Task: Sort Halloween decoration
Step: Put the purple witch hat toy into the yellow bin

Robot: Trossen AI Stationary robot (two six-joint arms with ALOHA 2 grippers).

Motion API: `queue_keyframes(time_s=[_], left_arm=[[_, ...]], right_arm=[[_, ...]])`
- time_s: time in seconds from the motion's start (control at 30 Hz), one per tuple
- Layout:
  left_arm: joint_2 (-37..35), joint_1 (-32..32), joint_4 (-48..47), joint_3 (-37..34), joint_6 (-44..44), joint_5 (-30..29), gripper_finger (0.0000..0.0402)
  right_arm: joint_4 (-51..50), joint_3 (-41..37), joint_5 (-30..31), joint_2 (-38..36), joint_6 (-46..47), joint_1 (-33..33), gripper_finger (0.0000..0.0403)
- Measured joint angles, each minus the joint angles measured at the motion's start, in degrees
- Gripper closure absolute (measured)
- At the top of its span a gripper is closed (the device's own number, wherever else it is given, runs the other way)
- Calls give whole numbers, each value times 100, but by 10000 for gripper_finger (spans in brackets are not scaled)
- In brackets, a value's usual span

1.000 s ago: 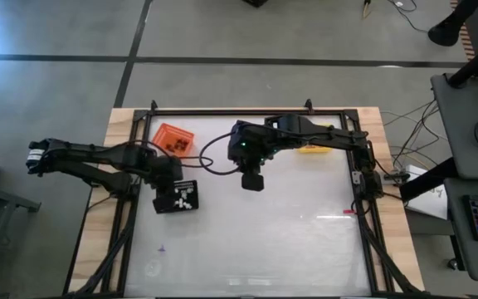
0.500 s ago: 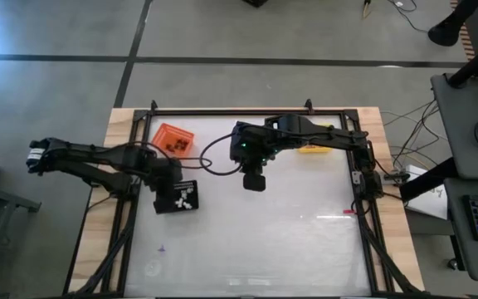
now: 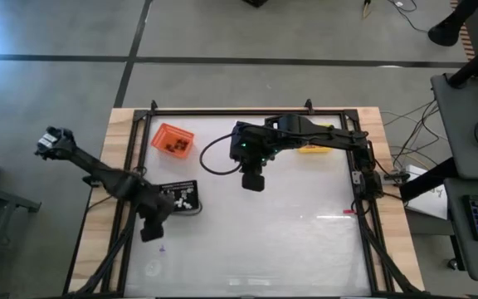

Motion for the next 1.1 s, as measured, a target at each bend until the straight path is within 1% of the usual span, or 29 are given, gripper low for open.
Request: queue_keyframes(time_s=[0.2, 0.33, 0.5, 0.63, 0.77, 1.1], left_arm=[[394, -807, 542, 0, -652, -4, 308], [832, -1202, 844, 0, -713, -9, 308], [1379, -1552, 939, -2, -740, -7, 308], [1669, -1744, 1281, -2, -864, -7, 308], [1926, -1848, 1636, -2, -912, -6, 308], [2462, -1864, 1656, -2, -1100, -10, 308]], right_arm=[[4, 2, 0, 0, 293, 0, 316], [6, 2, 0, 0, 603, 4, 316], [8, 2, -2, 0, 917, 46, 316], [9, 2, -2, -2, 1115, 119, 316], [33, 2, -1, -2, 1122, 236, 316], [50, 2, 0, -2, 1124, 487, 316]])
